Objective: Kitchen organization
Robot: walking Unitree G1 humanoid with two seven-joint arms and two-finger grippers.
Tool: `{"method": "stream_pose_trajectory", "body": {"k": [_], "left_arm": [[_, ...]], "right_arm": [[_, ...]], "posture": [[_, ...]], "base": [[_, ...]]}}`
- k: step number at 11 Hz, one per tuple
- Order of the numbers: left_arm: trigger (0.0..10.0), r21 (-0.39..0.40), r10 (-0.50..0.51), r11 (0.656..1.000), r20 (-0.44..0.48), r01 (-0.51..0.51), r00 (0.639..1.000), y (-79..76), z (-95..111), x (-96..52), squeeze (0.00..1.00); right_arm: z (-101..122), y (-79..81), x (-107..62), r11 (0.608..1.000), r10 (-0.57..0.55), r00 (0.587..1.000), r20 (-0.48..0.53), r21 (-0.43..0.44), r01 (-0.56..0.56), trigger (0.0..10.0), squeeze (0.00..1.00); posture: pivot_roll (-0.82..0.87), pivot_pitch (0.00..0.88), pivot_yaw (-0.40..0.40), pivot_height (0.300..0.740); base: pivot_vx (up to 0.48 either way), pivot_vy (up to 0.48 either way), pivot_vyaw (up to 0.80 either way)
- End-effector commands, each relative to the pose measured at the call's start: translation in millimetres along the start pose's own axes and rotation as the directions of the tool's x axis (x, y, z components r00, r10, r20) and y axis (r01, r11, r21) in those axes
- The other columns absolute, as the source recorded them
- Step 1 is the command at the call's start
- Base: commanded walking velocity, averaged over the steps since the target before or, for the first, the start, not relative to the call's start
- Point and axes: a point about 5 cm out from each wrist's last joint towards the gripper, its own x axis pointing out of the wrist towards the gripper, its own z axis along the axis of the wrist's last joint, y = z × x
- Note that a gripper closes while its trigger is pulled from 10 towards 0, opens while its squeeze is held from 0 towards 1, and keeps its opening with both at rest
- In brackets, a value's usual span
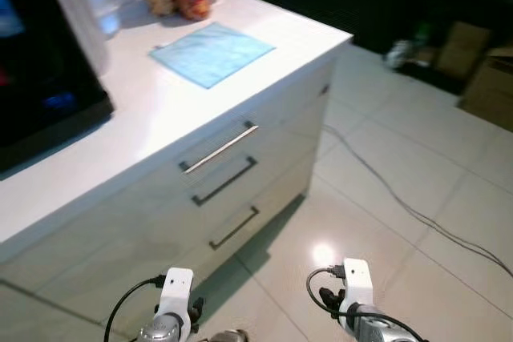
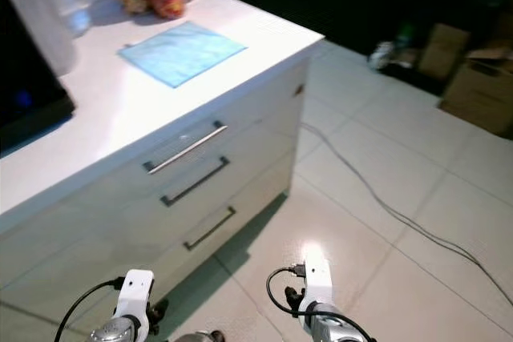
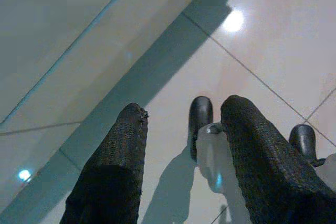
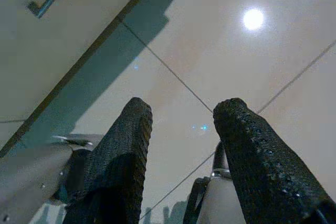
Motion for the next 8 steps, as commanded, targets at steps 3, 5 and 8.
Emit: {"method": "stream_pose_trajectory", "body": {"k": [3, 5, 8], "left_arm": [[10.0, 0.022, 0.003, 1.0, 0.006, -0.004, 1.0, 5.0, 1.6, -0.4, 0.0], [10.0, 0.03, 0.004, 1.0, 0.006, -0.004, 1.0, 7.1, 1.4, -0.7, 0.0], [10.0, 0.046, 0.004, 0.999, 0.003, -0.004, 1.0, 9.6, 1.3, -1.0, 0.0]], "right_arm": [[-3.2, 0.9, -0.3, 1.0, -0.007, 1.0, -0.003, 0.027, 0.007, 10.0, 0.0], [-5.5, 1.7, -0.4, 0.999, -0.01, 1.0, -0.007, 0.04, 0.01, 10.0, 0.0], [-9.6, 2.5, -0.9, 0.999, -0.011, 1.0, -0.012, 0.053, 0.012, 10.0, 0.0]], "posture": [[0.0, 0.028, 0.058, 0.74], [0.0, 0.036, 0.068, 0.74], [-0.01, 0.048, 0.079, 0.74]], "base": [[0.0, 0.0, 0.8], [0.0, 0.0, 0.8], [0.0, 0.0, 0.8]]}}
